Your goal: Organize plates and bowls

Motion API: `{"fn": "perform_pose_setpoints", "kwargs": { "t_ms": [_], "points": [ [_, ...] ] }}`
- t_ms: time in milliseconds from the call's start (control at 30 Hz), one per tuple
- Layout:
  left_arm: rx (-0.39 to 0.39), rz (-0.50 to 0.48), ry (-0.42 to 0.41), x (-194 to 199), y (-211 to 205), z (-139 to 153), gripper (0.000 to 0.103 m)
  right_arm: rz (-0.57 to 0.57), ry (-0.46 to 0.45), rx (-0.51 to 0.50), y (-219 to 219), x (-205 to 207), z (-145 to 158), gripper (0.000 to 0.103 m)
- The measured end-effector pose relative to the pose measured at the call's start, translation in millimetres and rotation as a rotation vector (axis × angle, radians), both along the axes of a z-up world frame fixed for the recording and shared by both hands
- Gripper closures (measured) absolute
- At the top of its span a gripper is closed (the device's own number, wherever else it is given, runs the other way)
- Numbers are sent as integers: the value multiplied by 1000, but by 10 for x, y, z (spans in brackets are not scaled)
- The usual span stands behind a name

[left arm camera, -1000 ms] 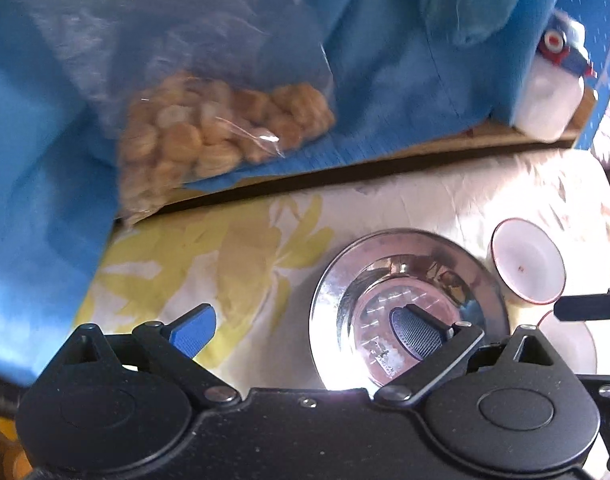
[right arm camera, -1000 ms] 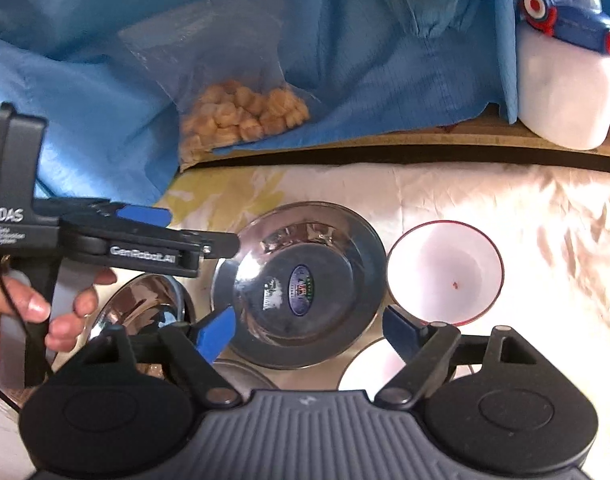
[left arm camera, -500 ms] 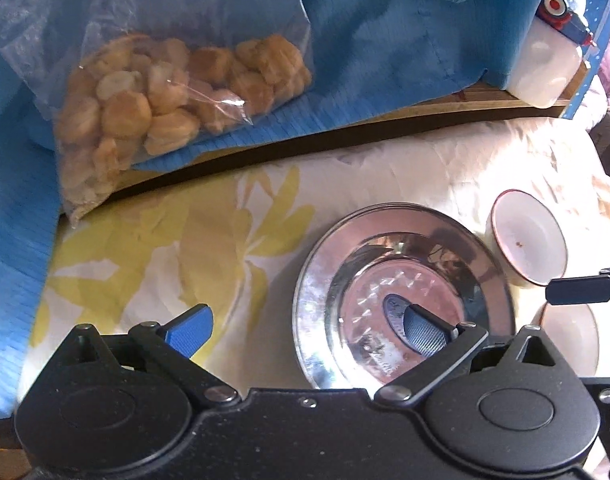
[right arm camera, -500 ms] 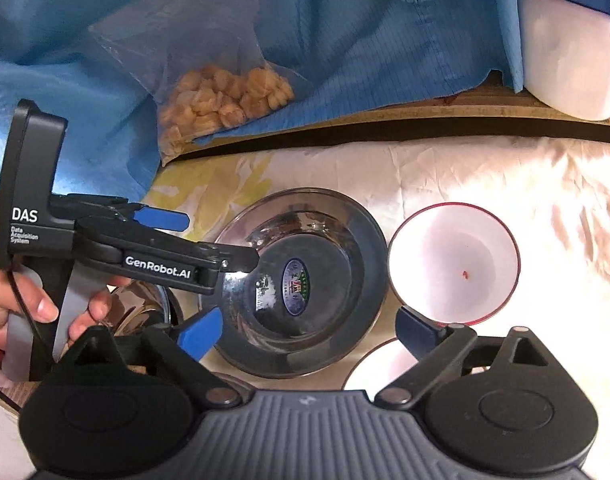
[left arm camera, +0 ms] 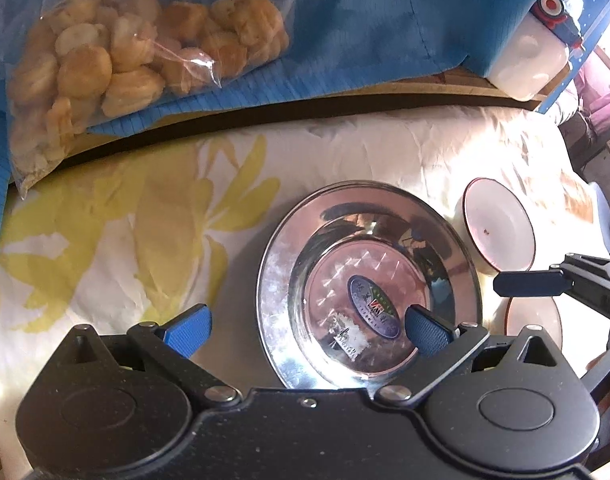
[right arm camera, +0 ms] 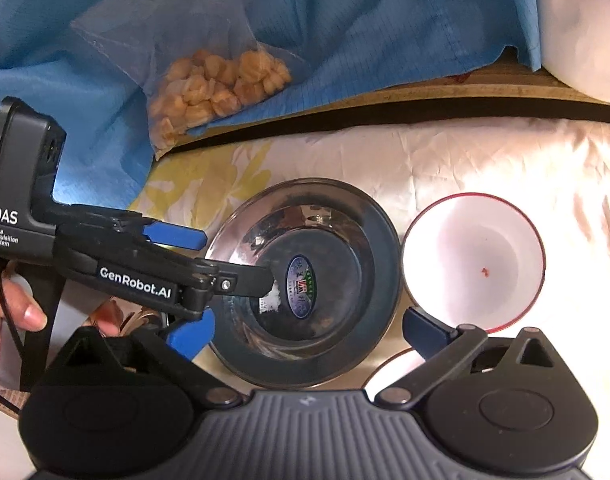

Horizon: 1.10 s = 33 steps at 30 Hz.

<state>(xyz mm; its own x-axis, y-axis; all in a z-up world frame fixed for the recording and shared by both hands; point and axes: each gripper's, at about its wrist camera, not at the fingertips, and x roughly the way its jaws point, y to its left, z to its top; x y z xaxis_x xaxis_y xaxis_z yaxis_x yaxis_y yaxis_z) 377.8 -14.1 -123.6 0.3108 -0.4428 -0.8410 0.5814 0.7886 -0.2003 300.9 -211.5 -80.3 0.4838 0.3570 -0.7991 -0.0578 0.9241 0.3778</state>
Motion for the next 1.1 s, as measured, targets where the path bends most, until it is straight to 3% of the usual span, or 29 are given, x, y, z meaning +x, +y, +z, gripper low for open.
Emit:
{"fn": "perform_pose_setpoints", "kwargs": {
  "t_ms": [167,367,633,800,967,1100],
  "points": [
    [-12,7,20,28,40,-21,1,4,12,-11,23,36,-31,2],
    [-49,35,50,78,142,-44,1,-11,27,43,-60,95,-90,5],
    [-68,54,42,66,197,-43,4,-36,45,33,-136,113,-98,23],
    [-53,53,22,29,175,-32,19,-40,47,-12,-95,115,-105,35],
    [-41,5,-11,-67,130,-26,49,-67,58,-61,-60,114,-131,52],
    [-29,28,-52,-116,147,-20,59,-108,64,-83,-60,123,-169,65]
  ]
}}
